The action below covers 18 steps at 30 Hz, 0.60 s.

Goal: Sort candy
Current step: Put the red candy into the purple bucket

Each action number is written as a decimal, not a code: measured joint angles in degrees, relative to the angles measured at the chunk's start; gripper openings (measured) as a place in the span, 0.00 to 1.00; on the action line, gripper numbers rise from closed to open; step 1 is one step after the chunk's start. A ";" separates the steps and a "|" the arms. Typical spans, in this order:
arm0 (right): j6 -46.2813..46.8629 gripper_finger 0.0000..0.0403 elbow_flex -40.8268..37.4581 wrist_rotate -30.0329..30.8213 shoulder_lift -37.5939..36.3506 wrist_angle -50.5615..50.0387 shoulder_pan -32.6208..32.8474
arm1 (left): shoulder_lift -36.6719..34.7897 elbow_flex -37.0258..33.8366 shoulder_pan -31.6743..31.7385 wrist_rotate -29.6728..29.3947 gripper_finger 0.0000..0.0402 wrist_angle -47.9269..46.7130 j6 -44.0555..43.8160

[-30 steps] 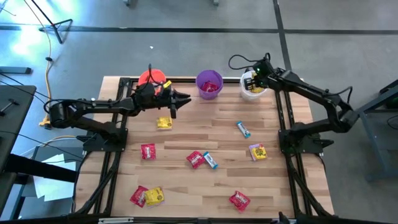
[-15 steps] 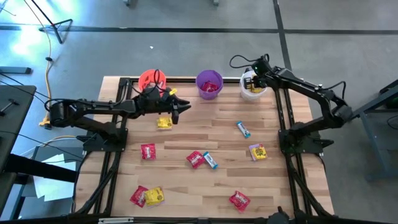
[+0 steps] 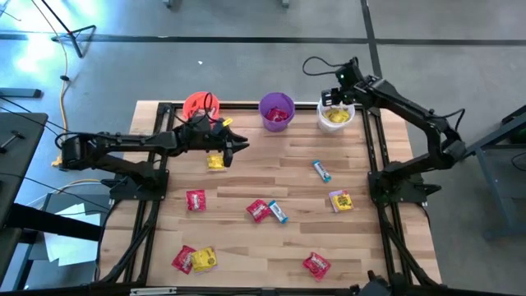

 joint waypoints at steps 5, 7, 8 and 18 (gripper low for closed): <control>-6.96 0.24 2.58 -1.59 -0.86 -2.97 3.68 | -7.97 0.00 -0.61 3.87 0.21 -13.28 0.15; -8.99 0.11 1.89 -6.23 -1.68 -1.59 4.57 | -11.75 0.00 -1.87 3.66 0.18 -20.33 0.04; -10.26 0.06 0.90 -9.48 -2.36 0.17 4.93 | -13.55 0.00 -2.94 3.32 0.16 -23.52 -0.12; -11.87 0.01 -12.67 -22.25 -8.38 15.11 9.93 | -20.57 2.47 -21.94 -7.84 0.03 -52.32 -17.14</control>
